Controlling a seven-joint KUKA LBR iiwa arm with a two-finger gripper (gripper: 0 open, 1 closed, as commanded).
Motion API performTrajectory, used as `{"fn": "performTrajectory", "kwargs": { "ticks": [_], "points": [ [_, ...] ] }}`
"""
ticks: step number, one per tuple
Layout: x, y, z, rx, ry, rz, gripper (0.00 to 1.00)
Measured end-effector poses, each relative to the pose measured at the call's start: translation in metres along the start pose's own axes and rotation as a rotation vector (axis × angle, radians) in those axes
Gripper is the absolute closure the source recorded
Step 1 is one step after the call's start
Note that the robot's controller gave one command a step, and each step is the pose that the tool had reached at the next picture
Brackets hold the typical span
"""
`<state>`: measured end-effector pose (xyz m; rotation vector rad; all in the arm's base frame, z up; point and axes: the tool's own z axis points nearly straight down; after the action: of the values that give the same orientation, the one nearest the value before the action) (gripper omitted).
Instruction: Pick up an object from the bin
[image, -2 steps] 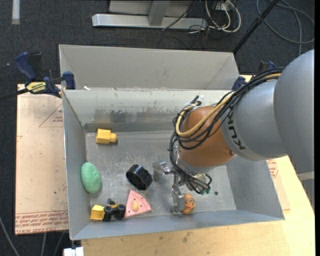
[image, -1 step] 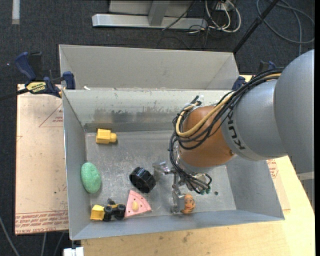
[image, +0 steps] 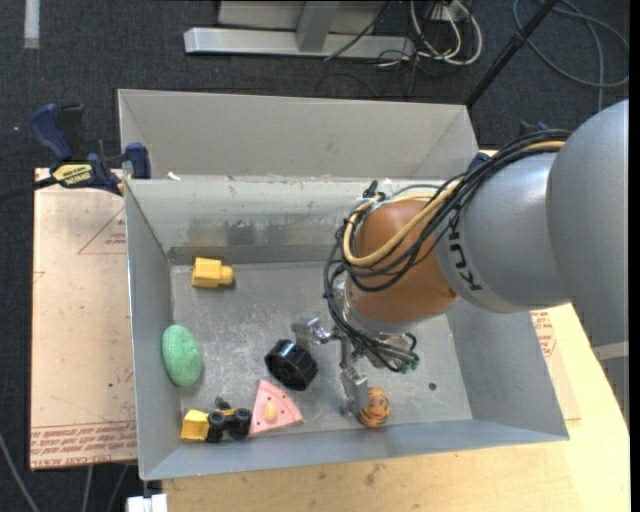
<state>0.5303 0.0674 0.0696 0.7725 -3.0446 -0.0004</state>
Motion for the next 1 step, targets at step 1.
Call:
{"fn": "performTrajectory", "kwargs": {
  "ticks": [1],
  "points": [
    [-0.0047,0.0179,-0.0046,0.0,-0.002,-0.146,0.0]
  ]
}}
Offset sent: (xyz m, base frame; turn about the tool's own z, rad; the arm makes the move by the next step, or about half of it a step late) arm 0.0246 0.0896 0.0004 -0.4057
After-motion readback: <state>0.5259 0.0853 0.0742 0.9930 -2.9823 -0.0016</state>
